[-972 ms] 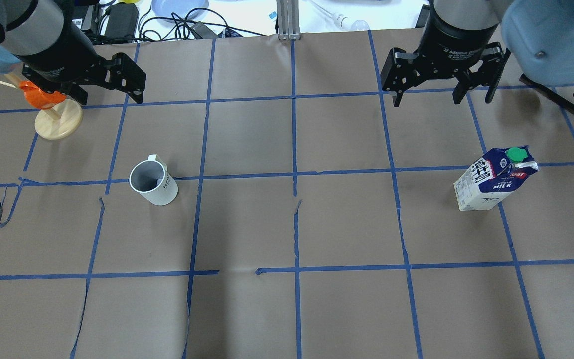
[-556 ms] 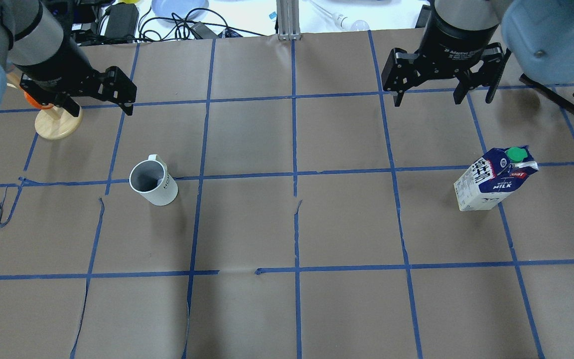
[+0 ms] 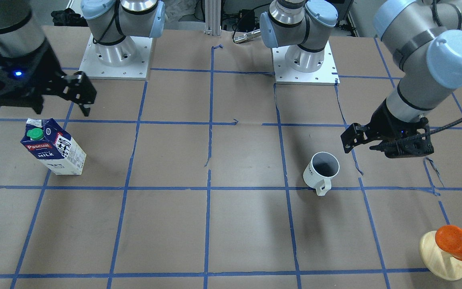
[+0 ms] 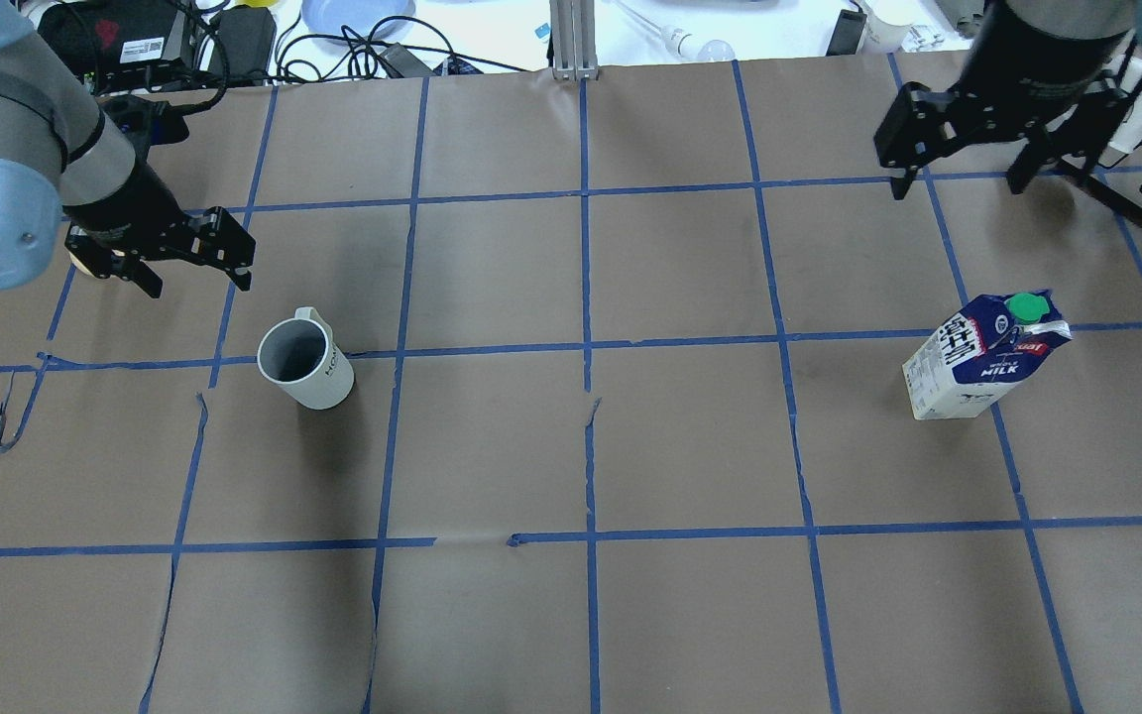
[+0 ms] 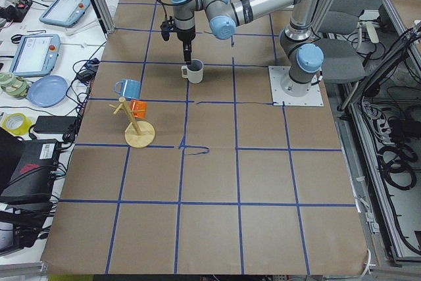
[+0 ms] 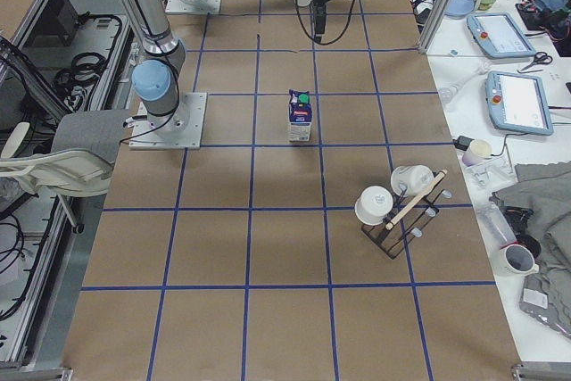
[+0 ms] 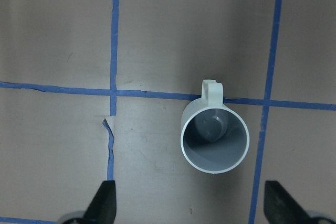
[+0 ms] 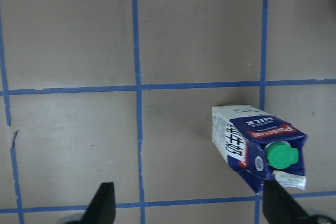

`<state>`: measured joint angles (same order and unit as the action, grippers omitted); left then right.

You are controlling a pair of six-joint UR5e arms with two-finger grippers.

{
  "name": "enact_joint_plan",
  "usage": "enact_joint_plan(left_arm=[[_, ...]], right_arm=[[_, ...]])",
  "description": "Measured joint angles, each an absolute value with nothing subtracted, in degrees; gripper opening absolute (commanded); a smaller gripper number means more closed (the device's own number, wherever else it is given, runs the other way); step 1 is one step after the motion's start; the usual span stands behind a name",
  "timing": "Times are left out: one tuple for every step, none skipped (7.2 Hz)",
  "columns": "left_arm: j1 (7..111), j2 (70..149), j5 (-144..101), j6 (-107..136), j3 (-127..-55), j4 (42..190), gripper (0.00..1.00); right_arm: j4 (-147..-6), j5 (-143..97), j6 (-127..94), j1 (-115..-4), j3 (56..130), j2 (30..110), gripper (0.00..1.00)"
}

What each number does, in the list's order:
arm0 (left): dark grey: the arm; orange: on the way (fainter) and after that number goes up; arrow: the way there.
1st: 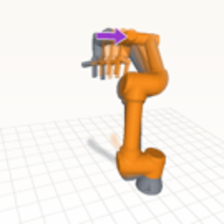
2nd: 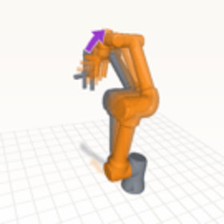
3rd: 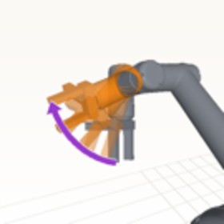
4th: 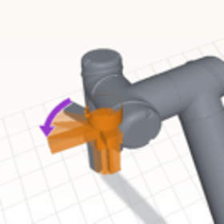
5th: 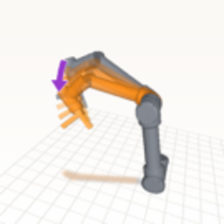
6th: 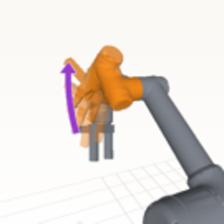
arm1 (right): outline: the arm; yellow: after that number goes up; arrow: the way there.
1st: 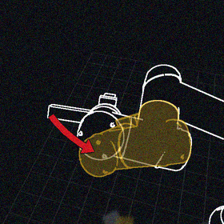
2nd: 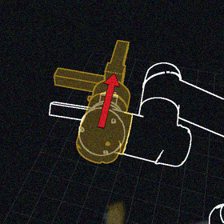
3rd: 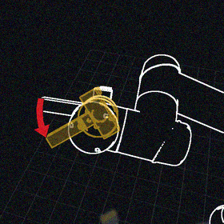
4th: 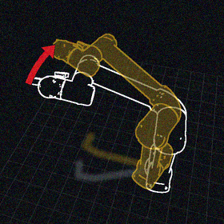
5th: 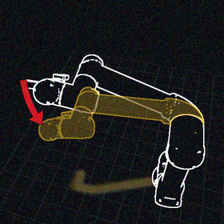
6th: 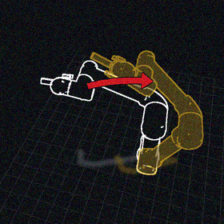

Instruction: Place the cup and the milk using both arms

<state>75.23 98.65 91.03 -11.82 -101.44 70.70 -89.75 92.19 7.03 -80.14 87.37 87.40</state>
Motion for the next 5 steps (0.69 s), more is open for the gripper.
enact_joint_plan(left_arm=[[75.17,100.38,90.99,-12.17,-102.93,67.54,0.94],[75.16,101.63,90.97,-12.22,-104.29,66.14,0.84],[75.15,102.47,90.95,-12.18,-105.96,64.95,0.75],[75.15,103.09,90.91,-12.15,-107.76,62.95,0.63],[75.16,103.71,90.87,-12.11,-109.16,60.93,0.53]], right_arm=[[-89.62,91.89,10.08,-75.94,88.27,86.65,1.00],[-89.91,91.70,12.48,-73.58,89.68,85.81,1.00],[-91.03,91.66,13.90,-72.54,91.65,84.88,1.00],[-93.45,91.82,14.85,-72.07,94.25,83.83,1.00],[-96.94,92.05,15.64,-71.83,97.38,82.87,1.00]])
